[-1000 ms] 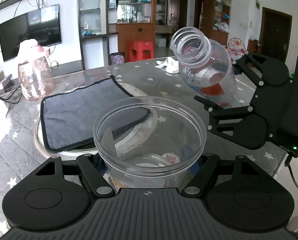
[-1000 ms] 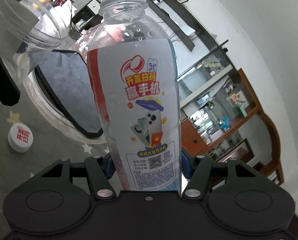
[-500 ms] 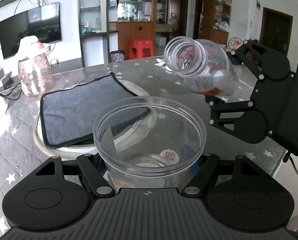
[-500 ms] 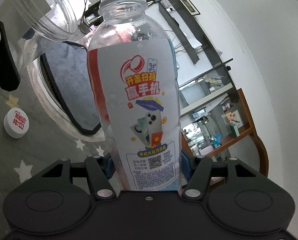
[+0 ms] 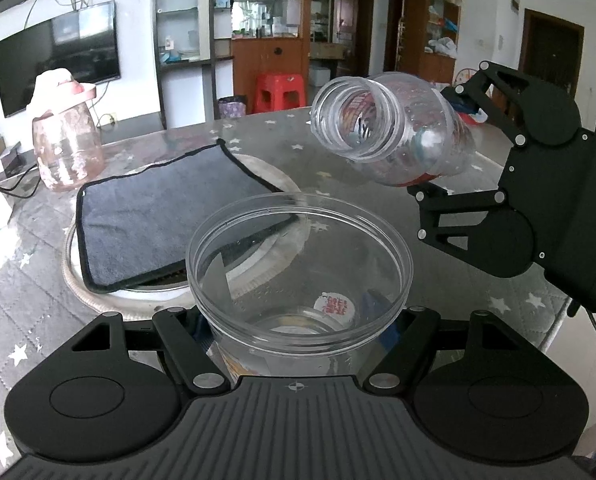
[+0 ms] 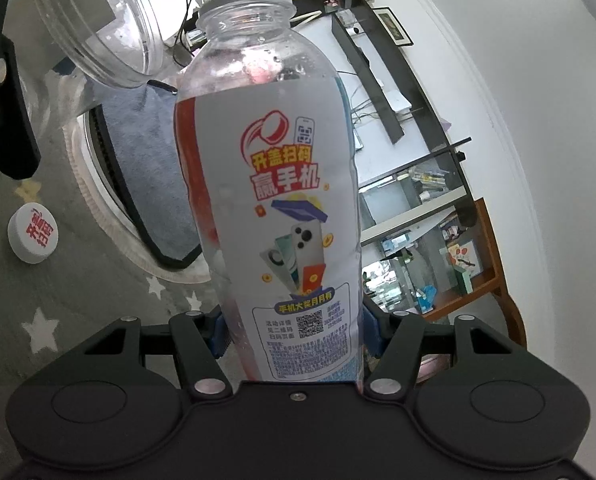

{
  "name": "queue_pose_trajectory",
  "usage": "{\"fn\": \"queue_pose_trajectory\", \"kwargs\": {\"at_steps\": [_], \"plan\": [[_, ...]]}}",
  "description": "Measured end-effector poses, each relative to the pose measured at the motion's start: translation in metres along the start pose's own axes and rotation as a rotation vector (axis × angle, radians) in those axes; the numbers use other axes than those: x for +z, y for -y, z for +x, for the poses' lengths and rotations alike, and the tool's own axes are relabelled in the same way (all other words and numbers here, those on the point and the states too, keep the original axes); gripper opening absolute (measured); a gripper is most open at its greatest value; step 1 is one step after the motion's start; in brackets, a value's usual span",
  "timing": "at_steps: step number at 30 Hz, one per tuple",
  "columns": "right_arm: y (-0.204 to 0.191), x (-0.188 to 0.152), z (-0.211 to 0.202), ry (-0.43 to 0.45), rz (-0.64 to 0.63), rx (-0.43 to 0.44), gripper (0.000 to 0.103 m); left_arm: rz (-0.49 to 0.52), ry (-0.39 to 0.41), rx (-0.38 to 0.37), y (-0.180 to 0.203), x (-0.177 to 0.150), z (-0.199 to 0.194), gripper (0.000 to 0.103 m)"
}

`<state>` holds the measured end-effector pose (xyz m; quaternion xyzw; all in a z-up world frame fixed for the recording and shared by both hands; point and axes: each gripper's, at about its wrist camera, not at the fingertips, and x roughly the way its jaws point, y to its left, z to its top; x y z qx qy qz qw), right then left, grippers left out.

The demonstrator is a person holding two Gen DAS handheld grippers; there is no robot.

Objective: Unscrew bottle cap and pour
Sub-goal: 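Tilt the bottle further with the right tool, mouth over the cup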

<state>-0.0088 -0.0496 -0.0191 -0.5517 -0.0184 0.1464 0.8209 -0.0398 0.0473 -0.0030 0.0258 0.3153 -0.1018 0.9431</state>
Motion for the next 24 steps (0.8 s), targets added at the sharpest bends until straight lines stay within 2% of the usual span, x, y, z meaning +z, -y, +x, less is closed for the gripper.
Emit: {"fn": "queue_pose_trajectory", "kwargs": {"at_steps": [24], "plan": [[0.004, 0.003, 0.003, 0.054, -0.175, -0.058, 0.064, 0.015, -0.009, 0.007, 0.011, -0.004, -0.004, 0.075]]}}
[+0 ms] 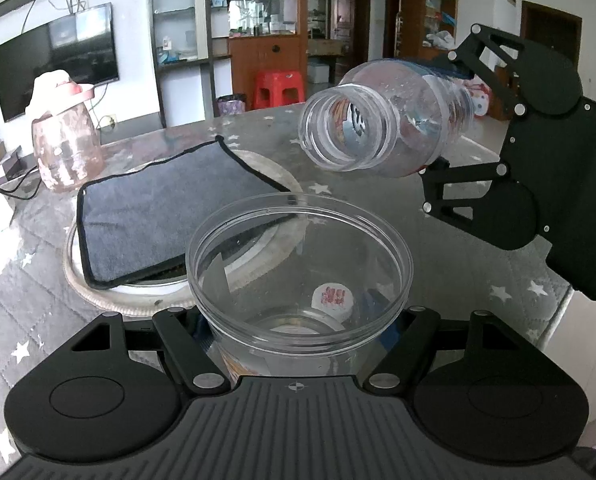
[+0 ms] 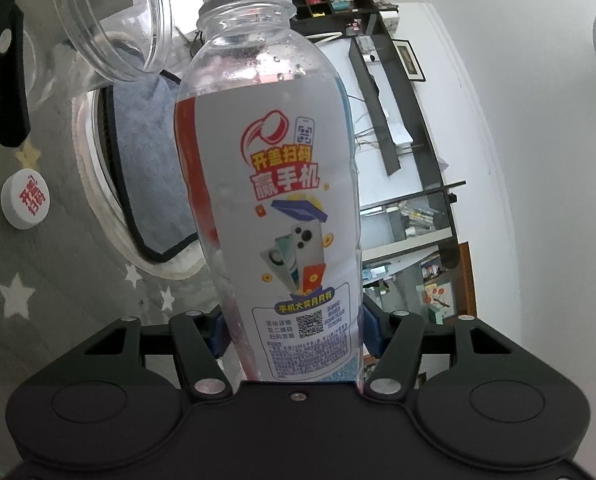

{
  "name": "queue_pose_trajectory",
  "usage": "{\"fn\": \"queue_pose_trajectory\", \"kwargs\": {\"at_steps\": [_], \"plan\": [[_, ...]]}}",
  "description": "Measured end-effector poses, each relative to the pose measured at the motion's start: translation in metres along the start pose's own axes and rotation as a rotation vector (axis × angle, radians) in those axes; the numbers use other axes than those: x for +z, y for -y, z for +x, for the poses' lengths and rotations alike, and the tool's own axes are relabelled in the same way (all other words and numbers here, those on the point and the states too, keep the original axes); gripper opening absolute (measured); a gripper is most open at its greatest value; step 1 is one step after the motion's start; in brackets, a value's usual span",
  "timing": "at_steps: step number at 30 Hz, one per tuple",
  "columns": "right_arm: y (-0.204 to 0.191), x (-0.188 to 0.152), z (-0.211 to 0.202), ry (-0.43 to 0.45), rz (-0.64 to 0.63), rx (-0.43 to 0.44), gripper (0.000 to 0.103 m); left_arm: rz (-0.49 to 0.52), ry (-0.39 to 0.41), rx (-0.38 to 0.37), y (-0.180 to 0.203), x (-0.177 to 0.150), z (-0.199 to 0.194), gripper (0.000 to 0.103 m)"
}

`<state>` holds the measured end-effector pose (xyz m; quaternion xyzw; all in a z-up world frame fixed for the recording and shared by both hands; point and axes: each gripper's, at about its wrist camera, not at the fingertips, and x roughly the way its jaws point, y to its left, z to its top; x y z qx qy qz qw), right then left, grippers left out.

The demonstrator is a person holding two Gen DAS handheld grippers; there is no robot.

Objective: Unscrew bottle cap and pour
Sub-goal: 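Tilt the bottle further with the right tool, mouth over the cup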

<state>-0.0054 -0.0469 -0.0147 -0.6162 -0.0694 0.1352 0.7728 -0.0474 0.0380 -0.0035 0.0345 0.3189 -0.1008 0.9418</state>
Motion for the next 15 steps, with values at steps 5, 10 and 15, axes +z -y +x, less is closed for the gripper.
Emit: {"fn": "queue_pose_trajectory", "kwargs": {"at_steps": [5, 10, 15], "plan": [[-0.0002, 0.0003, 0.0005, 0.009, -0.027, -0.008, 0.064, -0.001, -0.001, -0.004, -0.0012, -0.0005, 0.0002, 0.075], [-0.0012, 0.0009, 0.0007, 0.016, -0.057, -0.016, 0.064, -0.003, -0.004, -0.009, -0.0028, -0.0017, 0.0011, 0.075], [-0.0035, -0.0013, 0.0008, 0.024, -0.087, -0.028, 0.064, -0.007, -0.006, -0.012, -0.0039, -0.0028, 0.0019, 0.075]]}}
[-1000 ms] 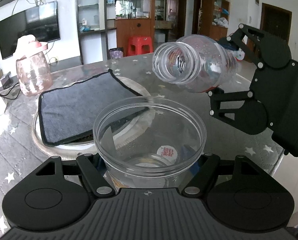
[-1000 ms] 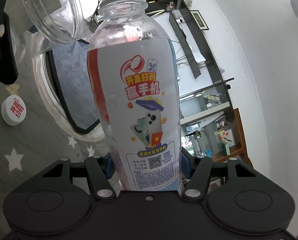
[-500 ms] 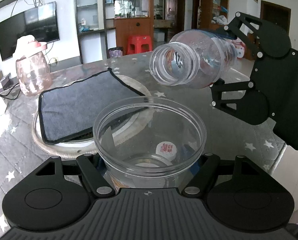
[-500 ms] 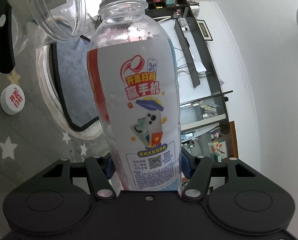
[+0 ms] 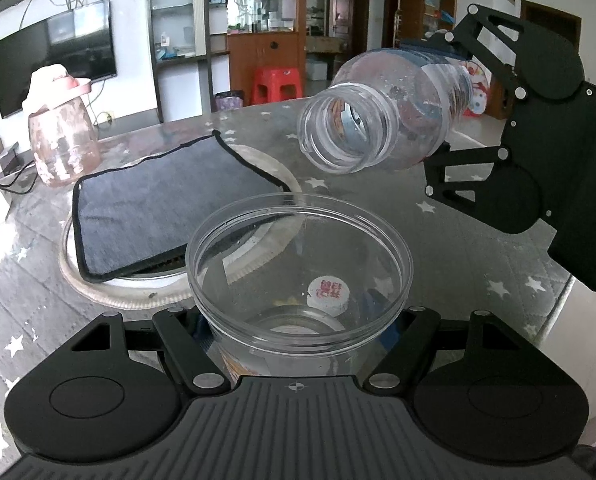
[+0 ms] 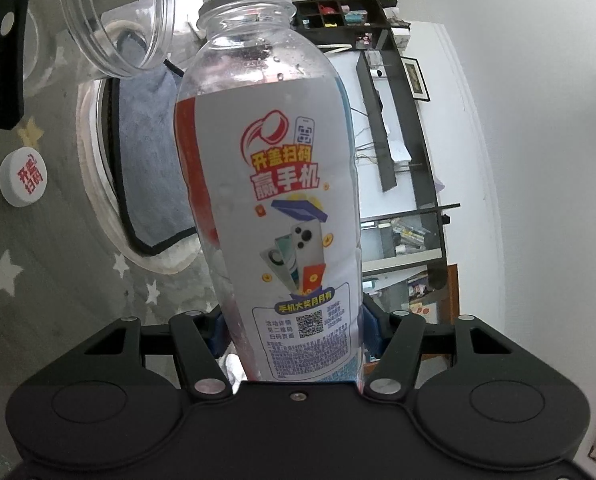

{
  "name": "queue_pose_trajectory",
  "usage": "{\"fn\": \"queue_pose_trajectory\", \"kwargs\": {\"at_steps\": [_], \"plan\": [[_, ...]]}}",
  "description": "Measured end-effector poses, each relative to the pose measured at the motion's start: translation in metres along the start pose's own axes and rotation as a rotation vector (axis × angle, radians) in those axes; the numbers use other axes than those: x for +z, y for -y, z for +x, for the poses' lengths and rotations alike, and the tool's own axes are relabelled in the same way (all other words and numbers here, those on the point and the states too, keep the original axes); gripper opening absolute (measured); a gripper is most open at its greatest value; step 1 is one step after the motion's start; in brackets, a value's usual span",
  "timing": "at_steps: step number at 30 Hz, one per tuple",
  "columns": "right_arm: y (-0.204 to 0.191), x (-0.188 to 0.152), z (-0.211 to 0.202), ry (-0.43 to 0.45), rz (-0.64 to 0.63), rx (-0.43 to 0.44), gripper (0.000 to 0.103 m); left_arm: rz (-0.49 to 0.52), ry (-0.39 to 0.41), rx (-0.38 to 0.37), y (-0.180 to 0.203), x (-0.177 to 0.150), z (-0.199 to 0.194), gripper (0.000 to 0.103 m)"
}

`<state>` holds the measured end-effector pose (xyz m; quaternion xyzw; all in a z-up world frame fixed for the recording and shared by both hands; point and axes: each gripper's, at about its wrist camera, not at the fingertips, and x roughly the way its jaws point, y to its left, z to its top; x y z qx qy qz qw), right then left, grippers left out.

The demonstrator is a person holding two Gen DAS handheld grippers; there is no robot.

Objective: Unscrew bottle cap and pour
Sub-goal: 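Tilt the bottle further with the right tool, mouth over the cup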

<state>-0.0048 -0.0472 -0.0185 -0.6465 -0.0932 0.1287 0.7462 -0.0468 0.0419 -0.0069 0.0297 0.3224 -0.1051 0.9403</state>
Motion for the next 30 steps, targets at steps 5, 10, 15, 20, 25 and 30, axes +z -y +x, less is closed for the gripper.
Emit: {"fn": "queue_pose_trajectory", "kwargs": {"at_steps": [5, 10, 15, 20, 25, 30], "plan": [[-0.0017, -0.0018, -0.0003, 0.005, -0.022, -0.009, 0.064, -0.001, 0.000, -0.003, -0.0009, -0.0008, 0.0014, 0.075], [-0.0021, -0.0035, -0.0002, 0.015, -0.052, -0.026, 0.064, -0.002, -0.002, -0.007, -0.0017, -0.0015, 0.0032, 0.075], [-0.0013, -0.0037, 0.0007, 0.023, -0.075, -0.040, 0.064, -0.002, -0.003, -0.010, -0.0015, -0.0023, 0.0037, 0.075], [-0.0008, -0.0045, 0.0032, 0.032, -0.094, -0.050, 0.064, -0.006, -0.009, -0.011, -0.0018, -0.0043, 0.0054, 0.075], [-0.0006, -0.0044, 0.0042, 0.040, -0.106, -0.057, 0.064, -0.010, -0.013, -0.015, -0.0022, -0.0061, 0.0077, 0.075], [-0.0018, -0.0051, 0.0047, 0.043, -0.118, -0.057, 0.064, -0.009, -0.019, -0.017, -0.0018, -0.0072, 0.0091, 0.075]]}}
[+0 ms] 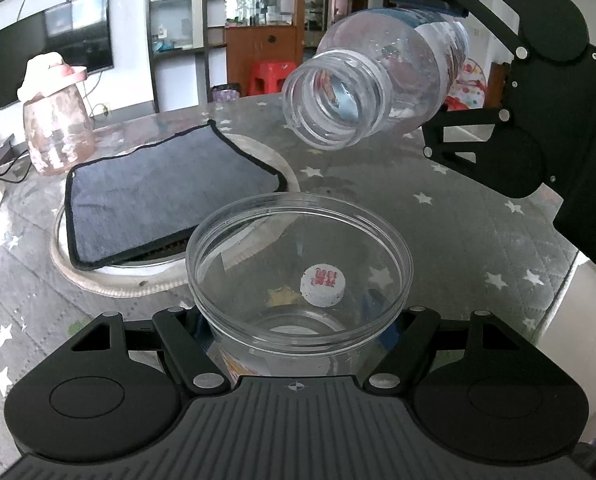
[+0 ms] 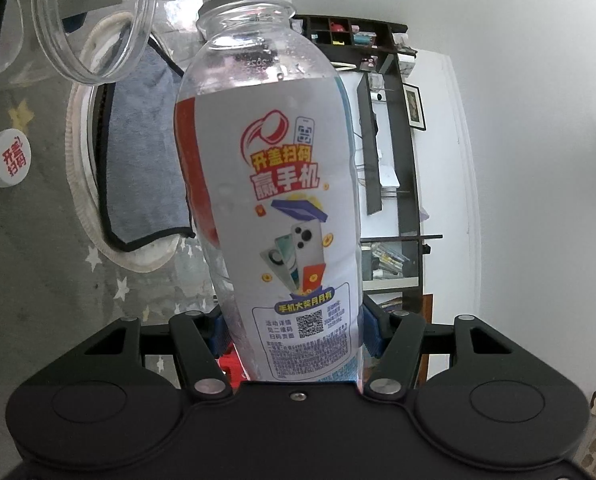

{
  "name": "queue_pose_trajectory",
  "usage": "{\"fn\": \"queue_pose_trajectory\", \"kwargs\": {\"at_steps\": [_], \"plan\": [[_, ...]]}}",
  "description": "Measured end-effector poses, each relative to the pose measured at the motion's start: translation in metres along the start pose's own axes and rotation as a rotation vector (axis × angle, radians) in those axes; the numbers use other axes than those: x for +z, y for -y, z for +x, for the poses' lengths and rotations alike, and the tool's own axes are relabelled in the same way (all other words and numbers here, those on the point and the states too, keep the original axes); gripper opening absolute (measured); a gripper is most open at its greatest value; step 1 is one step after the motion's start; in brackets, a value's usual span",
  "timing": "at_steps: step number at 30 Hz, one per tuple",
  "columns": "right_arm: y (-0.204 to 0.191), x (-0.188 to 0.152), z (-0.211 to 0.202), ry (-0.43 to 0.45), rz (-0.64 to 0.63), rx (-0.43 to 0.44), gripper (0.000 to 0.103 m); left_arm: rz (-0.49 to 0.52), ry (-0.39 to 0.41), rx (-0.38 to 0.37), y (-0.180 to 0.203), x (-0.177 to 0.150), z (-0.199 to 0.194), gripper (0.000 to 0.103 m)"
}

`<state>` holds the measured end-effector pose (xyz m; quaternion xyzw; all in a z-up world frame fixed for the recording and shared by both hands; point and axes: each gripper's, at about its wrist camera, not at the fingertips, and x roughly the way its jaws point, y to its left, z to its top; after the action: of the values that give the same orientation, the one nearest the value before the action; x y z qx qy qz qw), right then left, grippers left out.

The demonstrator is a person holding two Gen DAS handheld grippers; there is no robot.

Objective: Unscrew bottle cap and pour
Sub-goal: 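Tilt the bottle further with the right tool, mouth over the cup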

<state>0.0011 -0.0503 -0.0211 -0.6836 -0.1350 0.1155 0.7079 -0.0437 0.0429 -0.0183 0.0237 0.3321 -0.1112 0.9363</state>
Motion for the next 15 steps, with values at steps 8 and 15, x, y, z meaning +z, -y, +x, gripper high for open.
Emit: {"fn": "queue_pose_trajectory", "kwargs": {"at_steps": [8, 15], "plan": [[0.0045, 0.0013, 0.0035, 0.010, -0.028, -0.013, 0.064, 0.003, -0.003, -0.003, 0.0014, -0.0008, -0.0007, 0.075], [0.0055, 0.0007, 0.0032, 0.019, -0.051, -0.029, 0.064, 0.003, 0.003, -0.004, 0.0017, -0.0011, -0.0015, 0.075]]}}
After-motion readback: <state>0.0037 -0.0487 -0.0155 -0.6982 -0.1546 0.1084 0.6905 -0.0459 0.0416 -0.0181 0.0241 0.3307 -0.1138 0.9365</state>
